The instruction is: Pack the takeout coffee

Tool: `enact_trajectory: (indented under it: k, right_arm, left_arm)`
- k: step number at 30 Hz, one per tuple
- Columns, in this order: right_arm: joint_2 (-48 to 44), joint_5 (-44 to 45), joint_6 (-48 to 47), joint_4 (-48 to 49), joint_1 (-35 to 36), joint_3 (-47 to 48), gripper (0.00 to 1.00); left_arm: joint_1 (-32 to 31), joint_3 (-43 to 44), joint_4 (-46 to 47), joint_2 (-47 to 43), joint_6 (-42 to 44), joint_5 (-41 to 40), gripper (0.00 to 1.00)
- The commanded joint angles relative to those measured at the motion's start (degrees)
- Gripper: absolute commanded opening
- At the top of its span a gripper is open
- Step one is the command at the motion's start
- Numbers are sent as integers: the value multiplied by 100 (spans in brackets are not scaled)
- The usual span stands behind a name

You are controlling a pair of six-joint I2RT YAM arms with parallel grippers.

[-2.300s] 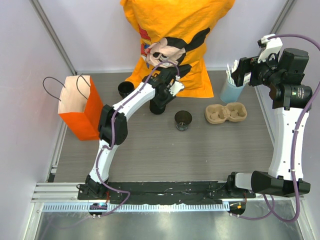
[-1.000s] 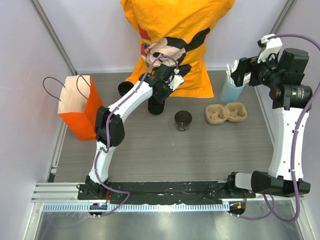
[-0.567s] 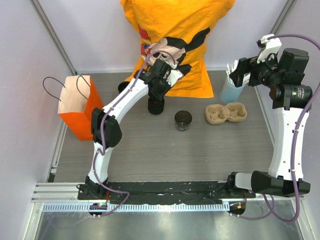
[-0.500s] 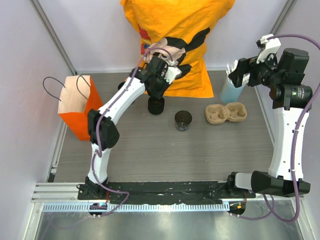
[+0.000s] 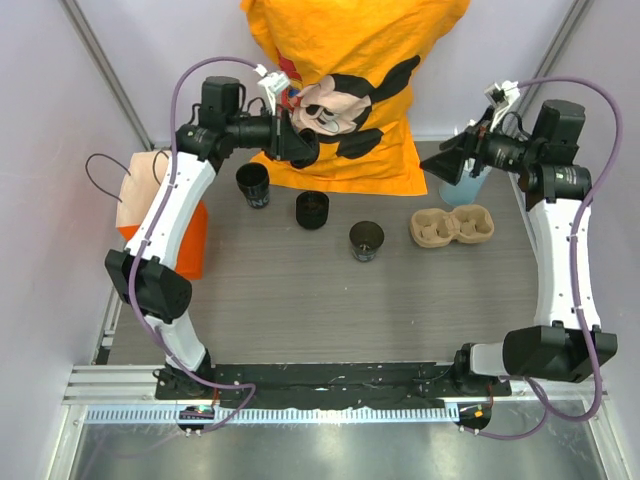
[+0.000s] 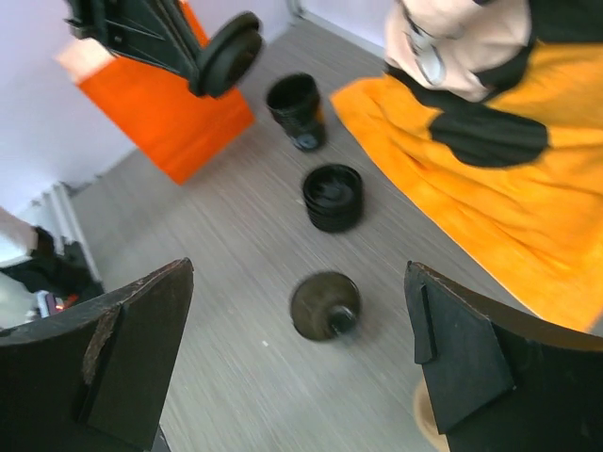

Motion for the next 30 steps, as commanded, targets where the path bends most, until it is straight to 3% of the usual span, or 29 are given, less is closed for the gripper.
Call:
enact_trajectory:
  k: [1,2,3,5,6,8,9,10,12,13,17,22,30]
  right_arm:
    - [101,-757,934,1655,441,-130,98]
    - [136,-686,969,1708,582,-122,98]
    - [188,-590,1195,2005,801,-165,97]
    - [276,-458,1757,2611,1021,-288,97]
    - [355,-457,2465,3432,1127,-463,95]
    - [443,-457,3390,4551,1189,-700,94]
    - [539,-440,3908,6062,1242,-1050,93]
    - [619,-370,5236,6947,1260,-1227,93]
    - [812,-238,6378,9061,1277,-1491,93]
    - [1013,-246,6749,9222,1356,-1423,93]
    - [1138,-194,6094,8398,1708,-1071,91]
    - [1244,-246,5935,7941,2024,-913,88]
    - [1173,-238,5655,7616,2270,-974,83]
  left_arm:
    - [158,-870,2915,-313,-2456,1847,1]
    - [202,-1065,3548,-427,-3436,1926,0]
    - [202,-1276,4851,-437,-4020,2058,0]
    - [193,-1533,6453,-332,-4970,2138,0]
    - [202,-1603,7072,-305,-5880,2121,0]
    - [202,-1866,7910,-296,-6501,2024,0]
    - [193,-1911,8314,-305,-6800,1963,0]
    - [202,-1946,8422,-305,-6942,1884,0]
    - [193,-2008,8721,-296,-7206,1839,0]
    - [193,-2025,8827,-296,-7286,1796,0]
    - [202,-2061,9196,-305,-7655,1699,0]
    - [167,-2104,9302,-314,-7744,1646,0]
    - [79,-2236,8767,-270,-7331,1602,0]
